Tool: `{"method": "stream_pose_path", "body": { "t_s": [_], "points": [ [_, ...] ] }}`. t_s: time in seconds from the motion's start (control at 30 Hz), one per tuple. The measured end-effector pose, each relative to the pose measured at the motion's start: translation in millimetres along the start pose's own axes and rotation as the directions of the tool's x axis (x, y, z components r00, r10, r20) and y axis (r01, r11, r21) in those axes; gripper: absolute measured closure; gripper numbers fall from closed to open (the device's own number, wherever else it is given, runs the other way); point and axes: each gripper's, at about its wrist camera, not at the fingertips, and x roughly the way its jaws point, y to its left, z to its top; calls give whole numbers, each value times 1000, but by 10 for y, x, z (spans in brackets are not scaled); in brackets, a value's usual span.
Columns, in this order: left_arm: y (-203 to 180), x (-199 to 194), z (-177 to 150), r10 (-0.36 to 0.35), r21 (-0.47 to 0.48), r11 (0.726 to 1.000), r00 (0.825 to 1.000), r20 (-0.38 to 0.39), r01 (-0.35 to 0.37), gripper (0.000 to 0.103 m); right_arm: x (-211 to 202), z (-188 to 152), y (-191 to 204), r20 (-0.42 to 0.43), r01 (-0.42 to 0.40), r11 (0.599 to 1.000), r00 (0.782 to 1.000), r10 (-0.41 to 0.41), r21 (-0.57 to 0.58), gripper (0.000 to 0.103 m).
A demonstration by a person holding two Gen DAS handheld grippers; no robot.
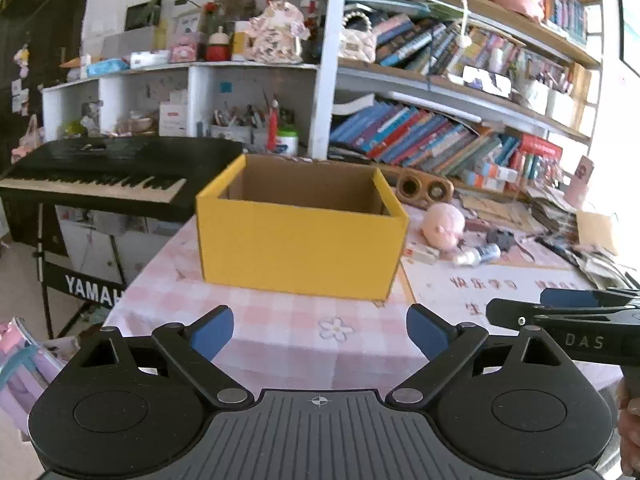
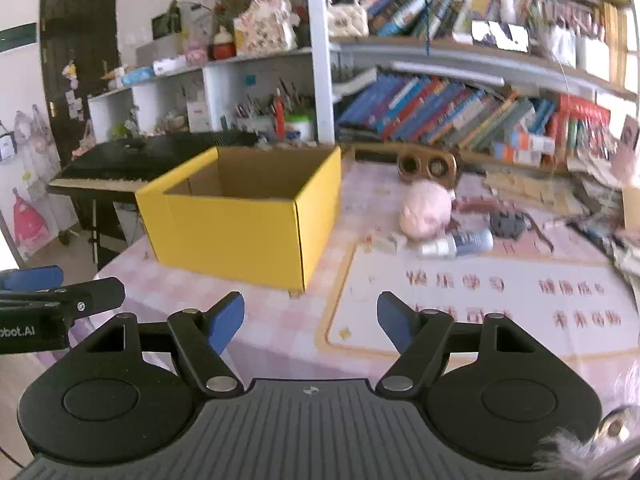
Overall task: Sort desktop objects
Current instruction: 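Withdraw both open tools from the yellow box back over the table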
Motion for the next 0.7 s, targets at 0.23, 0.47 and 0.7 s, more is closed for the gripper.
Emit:
{"method": "stream_pose_path", "body": {
  "t_s": [0.23,0.47,0.7],
  "points": [
    [-115,45,-59,-55,29,998,998,-32,56,7,-36,-146,-86,-64,39,998,997,-36,48,25],
    [-242,97,-75,-94,55,994,994,-48,97,7,-81,-191,-119,-74,55,998,996,-52,39,21],
    [-349,195,-44,-123,59,990,990,-66,127,7,-76,-192,-178,-89,70,997,994,-67,26,19]
  ]
}}
